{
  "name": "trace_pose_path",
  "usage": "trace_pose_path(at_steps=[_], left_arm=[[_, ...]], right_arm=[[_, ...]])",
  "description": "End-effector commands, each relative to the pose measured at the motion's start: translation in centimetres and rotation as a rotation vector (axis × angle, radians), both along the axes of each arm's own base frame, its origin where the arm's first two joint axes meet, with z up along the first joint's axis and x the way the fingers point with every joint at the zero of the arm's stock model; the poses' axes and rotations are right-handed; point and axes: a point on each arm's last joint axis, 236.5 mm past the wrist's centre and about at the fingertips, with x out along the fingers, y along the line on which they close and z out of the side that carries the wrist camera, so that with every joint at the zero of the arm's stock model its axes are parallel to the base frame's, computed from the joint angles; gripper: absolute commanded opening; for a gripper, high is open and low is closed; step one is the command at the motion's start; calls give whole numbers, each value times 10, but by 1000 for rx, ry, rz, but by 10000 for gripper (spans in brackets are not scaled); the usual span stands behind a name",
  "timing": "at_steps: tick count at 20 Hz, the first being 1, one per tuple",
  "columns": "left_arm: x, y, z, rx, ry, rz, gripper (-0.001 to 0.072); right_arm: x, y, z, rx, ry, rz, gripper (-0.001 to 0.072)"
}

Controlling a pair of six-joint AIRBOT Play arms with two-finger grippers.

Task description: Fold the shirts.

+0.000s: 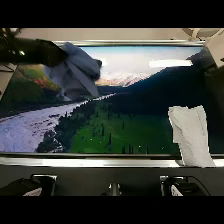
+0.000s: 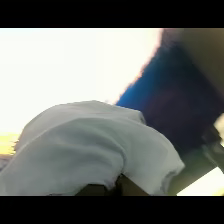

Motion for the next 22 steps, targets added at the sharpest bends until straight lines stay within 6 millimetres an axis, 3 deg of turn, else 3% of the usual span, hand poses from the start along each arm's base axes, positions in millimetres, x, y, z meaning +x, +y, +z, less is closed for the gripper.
trace_pose_path(at_steps=[1,4,6,7,8,9,11,13,15,16,18,19,22], left_arm=[[-45,-60,-73,44,142,-140,30],[-68,-108,-185,88,321,-174,30],[-92,-135,-251,122,452,-208,30],[-103,-145,-272,146,512,-231,63],[-107,-150,-282,165,555,-248,342],[-104,-147,-281,195,577,-257,720],[-71,-114,-254,273,516,-219,712],[-22,-57,-213,326,423,-92,712],[5,2,-196,309,428,43,712],[8,29,-203,308,484,98,712],[3,62,-239,289,612,165,712],[-2,67,-261,259,670,184,712],[-17,53,-331,99,824,239,712]], right_arm=[[-49,-1,-8,-2,93,3,617],[-62,0,-36,-1,244,5,618],[-54,1,-50,-2,299,6,618],[-45,1,-56,-3,318,6,619],[-35,1,-63,-3,339,5,619],[-27,2,-73,-3,370,7,621],[-9,10,-98,7,449,41,623],[7,30,-125,53,535,117,624],[18,58,-153,136,626,217,625],[21,73,-168,186,673,265,625],[21,93,-201,260,748,322,626],[21,95,-219,276,775,324,627],[6,95,-271,292,867,307,675]])
